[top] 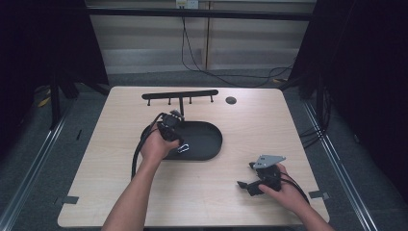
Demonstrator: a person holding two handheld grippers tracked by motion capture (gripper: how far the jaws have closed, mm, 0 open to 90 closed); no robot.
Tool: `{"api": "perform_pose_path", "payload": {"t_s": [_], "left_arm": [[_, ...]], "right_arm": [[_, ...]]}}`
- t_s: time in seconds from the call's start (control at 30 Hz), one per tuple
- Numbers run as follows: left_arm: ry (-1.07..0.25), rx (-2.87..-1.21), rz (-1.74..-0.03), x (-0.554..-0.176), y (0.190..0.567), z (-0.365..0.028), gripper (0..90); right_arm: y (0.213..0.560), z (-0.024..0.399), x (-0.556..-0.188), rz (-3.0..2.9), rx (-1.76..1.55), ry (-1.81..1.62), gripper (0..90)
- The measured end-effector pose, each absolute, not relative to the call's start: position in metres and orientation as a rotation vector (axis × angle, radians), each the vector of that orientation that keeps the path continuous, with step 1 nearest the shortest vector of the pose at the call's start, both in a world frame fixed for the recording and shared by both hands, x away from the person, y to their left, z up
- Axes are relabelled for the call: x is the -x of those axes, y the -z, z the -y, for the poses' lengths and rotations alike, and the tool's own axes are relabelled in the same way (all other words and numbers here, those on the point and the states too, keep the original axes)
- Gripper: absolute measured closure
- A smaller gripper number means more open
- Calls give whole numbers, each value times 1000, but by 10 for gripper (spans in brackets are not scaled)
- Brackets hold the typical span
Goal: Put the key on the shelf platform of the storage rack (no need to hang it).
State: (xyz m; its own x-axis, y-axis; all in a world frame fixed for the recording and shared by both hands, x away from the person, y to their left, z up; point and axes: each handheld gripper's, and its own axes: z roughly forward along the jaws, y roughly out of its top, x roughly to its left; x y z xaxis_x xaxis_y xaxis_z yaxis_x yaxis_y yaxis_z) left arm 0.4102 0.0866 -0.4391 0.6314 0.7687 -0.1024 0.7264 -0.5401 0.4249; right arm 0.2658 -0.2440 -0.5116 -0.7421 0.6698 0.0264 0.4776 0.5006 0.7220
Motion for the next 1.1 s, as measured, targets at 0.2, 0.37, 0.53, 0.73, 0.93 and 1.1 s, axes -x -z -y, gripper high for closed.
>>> {"api": "perform_pose_path", "payload": {"t_s": [0.2, 0.37, 0.53, 0.73, 0.93, 1.1], "left_arm": [[-98, -2404, -1179, -407, 436, -87, 668], [-68, -2411, -1173, -404, 433, -89, 634], [-64, -2411, -1161, -403, 432, -90, 614], [-54, -2406, -1161, -402, 430, -94, 533], [-48, -2405, -1154, -400, 429, -98, 486], [-56, -2392, -1148, -398, 425, -101, 430]], "right_arm": [[512, 244, -266, -2489, -975, -1078, 119], [512, 244, -266, -2489, -974, -1077, 119], [512, 244, -266, -2489, -974, -1077, 119], [512, 244, -266, -2489, -975, -1077, 119], [512, 244, -266, -2489, -973, -1078, 119], [512, 244, -266, -2489, -975, -1078, 119]]}}
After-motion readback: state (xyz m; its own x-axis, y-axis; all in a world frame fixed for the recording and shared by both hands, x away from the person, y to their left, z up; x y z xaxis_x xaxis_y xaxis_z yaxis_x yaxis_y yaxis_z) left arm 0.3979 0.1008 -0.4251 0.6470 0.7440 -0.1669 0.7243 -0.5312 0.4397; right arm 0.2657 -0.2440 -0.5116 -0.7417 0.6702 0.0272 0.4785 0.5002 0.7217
